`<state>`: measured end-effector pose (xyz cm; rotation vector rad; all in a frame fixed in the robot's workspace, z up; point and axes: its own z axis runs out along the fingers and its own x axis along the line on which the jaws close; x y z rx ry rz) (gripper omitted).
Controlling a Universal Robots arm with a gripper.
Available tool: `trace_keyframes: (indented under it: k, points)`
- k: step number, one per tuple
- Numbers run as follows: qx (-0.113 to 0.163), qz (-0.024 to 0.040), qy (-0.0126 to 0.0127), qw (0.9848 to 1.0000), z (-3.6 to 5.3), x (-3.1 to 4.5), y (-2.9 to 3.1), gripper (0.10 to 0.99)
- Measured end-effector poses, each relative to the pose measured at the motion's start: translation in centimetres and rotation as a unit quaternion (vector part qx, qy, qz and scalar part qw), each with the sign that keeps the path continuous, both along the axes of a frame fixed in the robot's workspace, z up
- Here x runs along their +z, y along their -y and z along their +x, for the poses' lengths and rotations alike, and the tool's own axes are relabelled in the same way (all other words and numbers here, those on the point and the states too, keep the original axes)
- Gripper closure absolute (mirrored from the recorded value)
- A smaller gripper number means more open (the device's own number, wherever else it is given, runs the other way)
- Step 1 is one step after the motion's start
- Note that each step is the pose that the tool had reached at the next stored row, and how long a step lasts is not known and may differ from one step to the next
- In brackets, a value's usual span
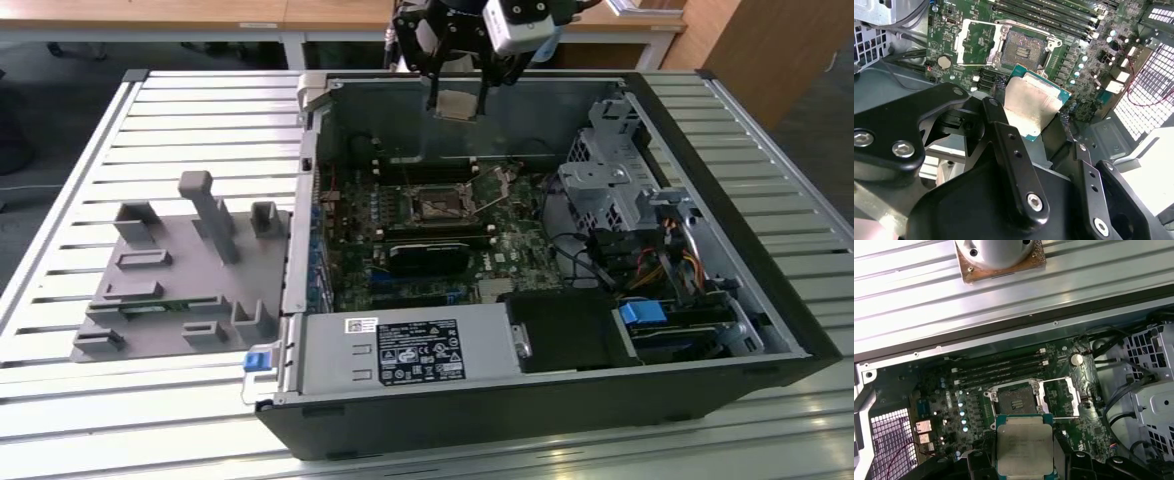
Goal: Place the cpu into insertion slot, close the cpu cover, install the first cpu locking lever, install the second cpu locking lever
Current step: 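Place the cpu into insertion slot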
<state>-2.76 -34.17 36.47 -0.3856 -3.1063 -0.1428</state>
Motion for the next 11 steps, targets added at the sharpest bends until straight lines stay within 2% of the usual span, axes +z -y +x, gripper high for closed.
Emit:
trace_keyframes:
  k: [11]
  points:
    - [-0.014, 0.0000, 0.0000, 0.9999, 0.00, 0.00, 0.00, 0.545]
